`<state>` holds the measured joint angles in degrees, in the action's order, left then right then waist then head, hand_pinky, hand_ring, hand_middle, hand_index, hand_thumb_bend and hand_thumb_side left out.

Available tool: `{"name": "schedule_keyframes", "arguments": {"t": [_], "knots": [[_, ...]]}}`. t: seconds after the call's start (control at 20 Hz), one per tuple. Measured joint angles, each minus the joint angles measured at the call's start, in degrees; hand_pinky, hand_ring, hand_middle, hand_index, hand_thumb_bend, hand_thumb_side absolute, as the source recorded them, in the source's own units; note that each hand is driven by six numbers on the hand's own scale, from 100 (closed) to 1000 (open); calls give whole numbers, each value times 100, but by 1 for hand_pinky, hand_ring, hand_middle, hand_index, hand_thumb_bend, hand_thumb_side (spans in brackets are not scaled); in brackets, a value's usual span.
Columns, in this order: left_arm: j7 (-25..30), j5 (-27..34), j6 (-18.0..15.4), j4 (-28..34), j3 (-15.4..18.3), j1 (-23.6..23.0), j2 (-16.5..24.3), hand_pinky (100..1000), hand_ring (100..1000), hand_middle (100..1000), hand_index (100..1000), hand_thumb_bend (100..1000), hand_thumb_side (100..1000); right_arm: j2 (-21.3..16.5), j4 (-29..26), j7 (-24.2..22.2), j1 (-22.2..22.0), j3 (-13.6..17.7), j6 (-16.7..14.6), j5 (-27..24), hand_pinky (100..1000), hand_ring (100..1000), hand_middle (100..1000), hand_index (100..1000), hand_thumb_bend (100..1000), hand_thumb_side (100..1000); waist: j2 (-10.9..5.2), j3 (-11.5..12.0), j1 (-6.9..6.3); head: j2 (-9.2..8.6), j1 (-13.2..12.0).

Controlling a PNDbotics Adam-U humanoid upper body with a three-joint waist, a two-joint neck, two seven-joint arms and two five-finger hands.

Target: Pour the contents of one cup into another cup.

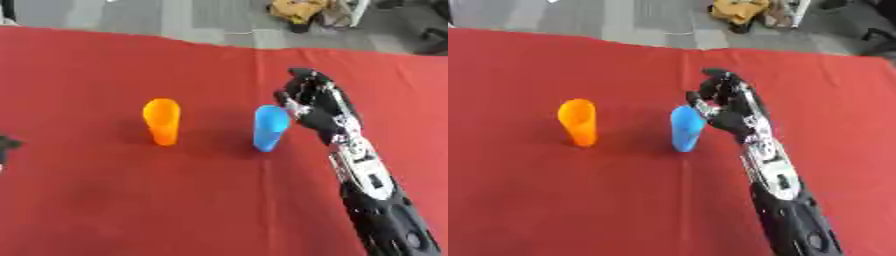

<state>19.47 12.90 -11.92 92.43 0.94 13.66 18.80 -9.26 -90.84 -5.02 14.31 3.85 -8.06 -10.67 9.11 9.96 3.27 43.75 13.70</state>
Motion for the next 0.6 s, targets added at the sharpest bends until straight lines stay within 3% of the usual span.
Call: {"name": "schedule_keyframes", "arguments": {"t": [0.6], "knots": [[-177, -306, -307, -1366, -682, 1253, 92, 809, 753, 643, 875, 284, 100, 0, -225, 27, 8, -3, -70, -102, 636, 572, 530, 738, 443, 100, -24, -118, 7, -7, -27]]}}
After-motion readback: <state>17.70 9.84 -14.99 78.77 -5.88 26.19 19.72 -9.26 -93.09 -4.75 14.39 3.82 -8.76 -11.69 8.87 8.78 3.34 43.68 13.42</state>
